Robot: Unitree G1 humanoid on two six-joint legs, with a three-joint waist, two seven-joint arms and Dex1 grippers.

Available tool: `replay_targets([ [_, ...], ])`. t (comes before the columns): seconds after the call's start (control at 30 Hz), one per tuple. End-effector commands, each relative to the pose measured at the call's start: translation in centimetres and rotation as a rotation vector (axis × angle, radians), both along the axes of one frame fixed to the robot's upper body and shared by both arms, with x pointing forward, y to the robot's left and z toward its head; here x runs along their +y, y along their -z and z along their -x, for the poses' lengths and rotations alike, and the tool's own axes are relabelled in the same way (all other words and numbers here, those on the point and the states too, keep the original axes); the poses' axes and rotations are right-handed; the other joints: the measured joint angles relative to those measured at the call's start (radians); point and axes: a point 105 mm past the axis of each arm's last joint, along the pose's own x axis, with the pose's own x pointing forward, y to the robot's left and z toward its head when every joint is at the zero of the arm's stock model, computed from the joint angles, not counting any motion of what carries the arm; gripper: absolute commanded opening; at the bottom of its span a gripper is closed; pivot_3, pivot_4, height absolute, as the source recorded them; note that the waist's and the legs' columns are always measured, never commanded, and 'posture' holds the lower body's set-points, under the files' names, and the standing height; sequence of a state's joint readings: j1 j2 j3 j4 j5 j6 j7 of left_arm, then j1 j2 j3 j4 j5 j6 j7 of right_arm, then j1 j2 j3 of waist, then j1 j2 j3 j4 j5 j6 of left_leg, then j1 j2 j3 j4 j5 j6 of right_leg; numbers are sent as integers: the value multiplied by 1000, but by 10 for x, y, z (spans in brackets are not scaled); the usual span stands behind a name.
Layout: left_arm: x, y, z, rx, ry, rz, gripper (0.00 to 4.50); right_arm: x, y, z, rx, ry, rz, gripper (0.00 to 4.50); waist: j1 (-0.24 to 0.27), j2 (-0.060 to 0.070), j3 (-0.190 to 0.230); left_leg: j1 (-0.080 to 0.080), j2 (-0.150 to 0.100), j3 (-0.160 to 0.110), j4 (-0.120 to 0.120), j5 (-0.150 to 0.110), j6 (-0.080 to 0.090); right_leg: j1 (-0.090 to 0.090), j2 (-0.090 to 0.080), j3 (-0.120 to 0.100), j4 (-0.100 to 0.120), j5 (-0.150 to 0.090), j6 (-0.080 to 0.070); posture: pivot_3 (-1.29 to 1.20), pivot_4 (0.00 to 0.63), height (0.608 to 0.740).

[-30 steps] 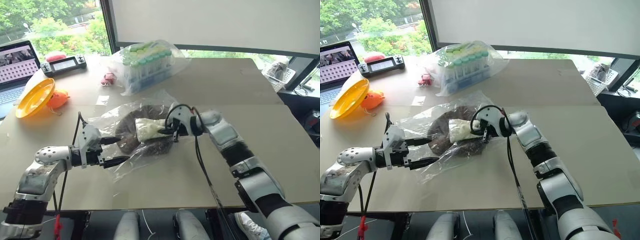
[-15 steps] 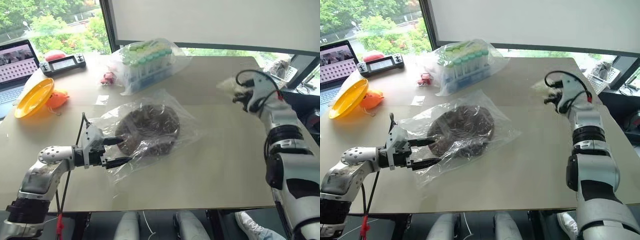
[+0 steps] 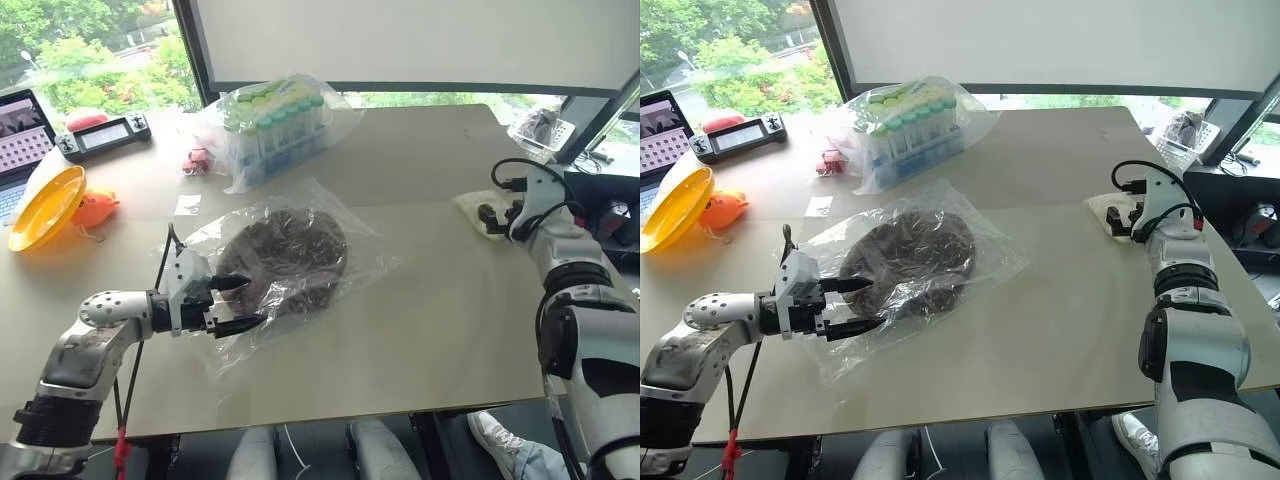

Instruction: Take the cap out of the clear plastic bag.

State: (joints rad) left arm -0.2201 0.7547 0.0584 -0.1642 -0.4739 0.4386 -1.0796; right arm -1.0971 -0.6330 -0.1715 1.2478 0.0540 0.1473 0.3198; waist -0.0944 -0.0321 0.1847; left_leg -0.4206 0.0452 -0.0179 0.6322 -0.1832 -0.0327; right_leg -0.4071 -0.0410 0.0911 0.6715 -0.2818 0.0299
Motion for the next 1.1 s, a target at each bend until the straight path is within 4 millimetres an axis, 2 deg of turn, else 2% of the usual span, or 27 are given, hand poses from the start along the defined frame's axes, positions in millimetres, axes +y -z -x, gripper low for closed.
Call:
replay_targets([
  [0.03,-23,-18,5,-65,85,20,4500,39,-80,0,-276,-319,78,4482,-1,2,1,0,0,0,0,0,0,0,0,0,0,0,0,0,150,740],
  [0.1,-30,-20,9,-66,113,28,4500,64,-90,14,-320,-499,115,4482,0,3,2,0,0,1,0,0,0,0,0,1,0,0,1,0,150,740],
  [0.2,-39,-22,9,-89,126,35,4500,87,-95,39,-342,-662,112,4482,4,3,2,-1,0,-1,0,0,0,0,0,0,0,0,1,0,150,740],
  [0.33,-68,-20,0,-197,118,33,4500,122,-87,92,-260,-892,55,4482,34,3,2,-2,-1,-4,1,0,0,2,0,-1,-1,-1,2,0,150,740],
  [0.43,-98,-17,-11,-259,62,83,4500,133,-75,117,-197,-946,42,4482,54,3,2,-2,-2,-4,5,0,0,3,0,0,-1,0,3,0,150,740],
  [0.53,-124,-12,-10,-314,75,68,4500,129,-63,131,-144,-910,45,4482,61,2,1,-3,-3,-5,9,0,0,5,0,0,-1,1,5,0,150,740],
  [0.6,-131,-5,-22,-307,-6,45,4500,128,-59,141,-126,-908,28,4482,65,2,1,-3,-3,-5,9,0,0,5,0,0,-1,1,6,0,150,740],
  [0.73,-154,4,-34,-243,-109,45,4500,118,-56,163,-112,-879,-39,4482,76,2,1,-4,-3,-5,9,0,0,5,0,0,-2,1,6,0,150,740],
  [0.8,-167,7,-41,-237,-131,28,4500,104,-57,169,-115,-805,-38,4482,78,2,1,-4,-4,-5,9,0,1,5,0,1,-3,1,7,0,150,740],
  [0.9,-199,18,-48,-299,-76,-64,4500,82,-60,179,-136,-695,-54,4482,85,2,1,-4,-5,-7,10,0,1,7,0,0,-3,1,7,0,150,740],
  [0.97,-215,23,-48,-295,-26,-80,4500,76,-59,183,-131,-658,-53,4482,84,2,1,-3,-7,-8,10,0,1,9,-1,1,-5,1,8,0,150,740],
  [1.03,-231,25,-44,-293,45,-85,4500,77,-56,190,-119,-645,-63,4482,81,2,1,-2,-8,-8,10,0,1,12,-1,1,-7,1,9,0,150,740],
  [1.1,-251,29,-41,-298,96,-117,4500,88,-44,204,-77,-687,-99,4482,80,2,1,-3,-9,-8,10,-1,1,12,-3,1,-8,0,11,0,150,740],
])
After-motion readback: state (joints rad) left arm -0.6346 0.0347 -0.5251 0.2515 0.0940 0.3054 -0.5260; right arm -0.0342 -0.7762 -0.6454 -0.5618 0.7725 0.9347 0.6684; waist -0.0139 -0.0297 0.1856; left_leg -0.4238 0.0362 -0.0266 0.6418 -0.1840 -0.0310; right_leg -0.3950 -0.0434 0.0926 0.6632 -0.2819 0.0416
